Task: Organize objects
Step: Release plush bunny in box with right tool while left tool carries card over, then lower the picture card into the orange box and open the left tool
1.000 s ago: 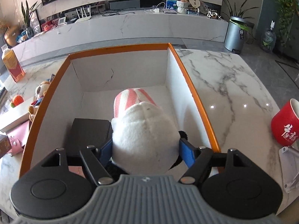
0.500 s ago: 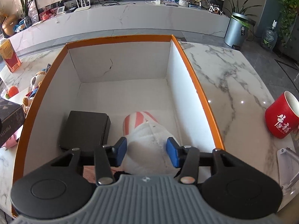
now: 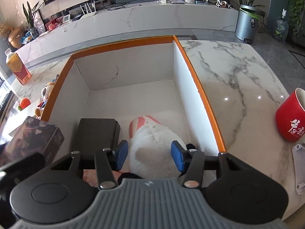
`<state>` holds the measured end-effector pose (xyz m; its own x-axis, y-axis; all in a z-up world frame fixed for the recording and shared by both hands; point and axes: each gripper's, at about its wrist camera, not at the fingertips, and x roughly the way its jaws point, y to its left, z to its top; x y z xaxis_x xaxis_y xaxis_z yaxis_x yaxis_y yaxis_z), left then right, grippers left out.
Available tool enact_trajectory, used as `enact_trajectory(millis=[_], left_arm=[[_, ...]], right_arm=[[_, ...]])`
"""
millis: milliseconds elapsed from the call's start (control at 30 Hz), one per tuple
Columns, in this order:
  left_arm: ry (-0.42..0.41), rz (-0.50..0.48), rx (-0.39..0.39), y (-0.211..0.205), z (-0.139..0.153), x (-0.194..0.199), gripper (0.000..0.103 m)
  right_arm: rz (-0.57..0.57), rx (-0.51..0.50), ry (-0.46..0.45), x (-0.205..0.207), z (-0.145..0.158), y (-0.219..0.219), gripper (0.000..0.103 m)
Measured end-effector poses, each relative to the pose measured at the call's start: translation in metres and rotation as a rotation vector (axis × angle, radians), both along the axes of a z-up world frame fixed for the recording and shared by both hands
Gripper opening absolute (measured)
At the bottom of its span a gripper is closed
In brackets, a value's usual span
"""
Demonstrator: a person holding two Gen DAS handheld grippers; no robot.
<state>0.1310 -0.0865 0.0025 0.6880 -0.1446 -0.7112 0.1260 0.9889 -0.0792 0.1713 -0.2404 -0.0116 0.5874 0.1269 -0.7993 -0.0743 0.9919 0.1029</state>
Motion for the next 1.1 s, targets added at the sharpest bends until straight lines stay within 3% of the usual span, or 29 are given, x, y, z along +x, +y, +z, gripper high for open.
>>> enact_trajectory(millis=[167, 533, 833, 933, 1033, 1100], left_arm=[[0.006, 0.023, 0.034, -0.006, 0.0, 0.0, 0.069], [0.004, 0.031, -0.025, -0.007, 0.001, 0.014, 0.068], [-0.02, 0.017, 0.087, -0.025, -0.005, 0.029, 0.068], [-0.006, 0.011, 0.076, -0.024, -0.007, 0.032, 0.069], [0.058, -0.009, 0.073, -0.024, -0.014, 0.04, 0.07], [0.036, -0.017, 0.09, -0.025, -0.015, 0.037, 0.07]], right_arm=[[0.041, -0.045, 0.036, 0.001, -0.003, 0.008, 0.058], [0.017, -0.025, 0.006, -0.005, 0.007, -0.003, 0.063], [0.005, -0.063, 0.001, -0.002, 0.009, -0.011, 0.062], [0.01, -0.067, -0.004, -0.002, 0.009, -0.012, 0.061], [0.012, -0.069, -0.003, -0.002, 0.009, -0.014, 0.059], [0.013, -0.068, -0.001, -0.002, 0.01, -0.014, 0.057]])
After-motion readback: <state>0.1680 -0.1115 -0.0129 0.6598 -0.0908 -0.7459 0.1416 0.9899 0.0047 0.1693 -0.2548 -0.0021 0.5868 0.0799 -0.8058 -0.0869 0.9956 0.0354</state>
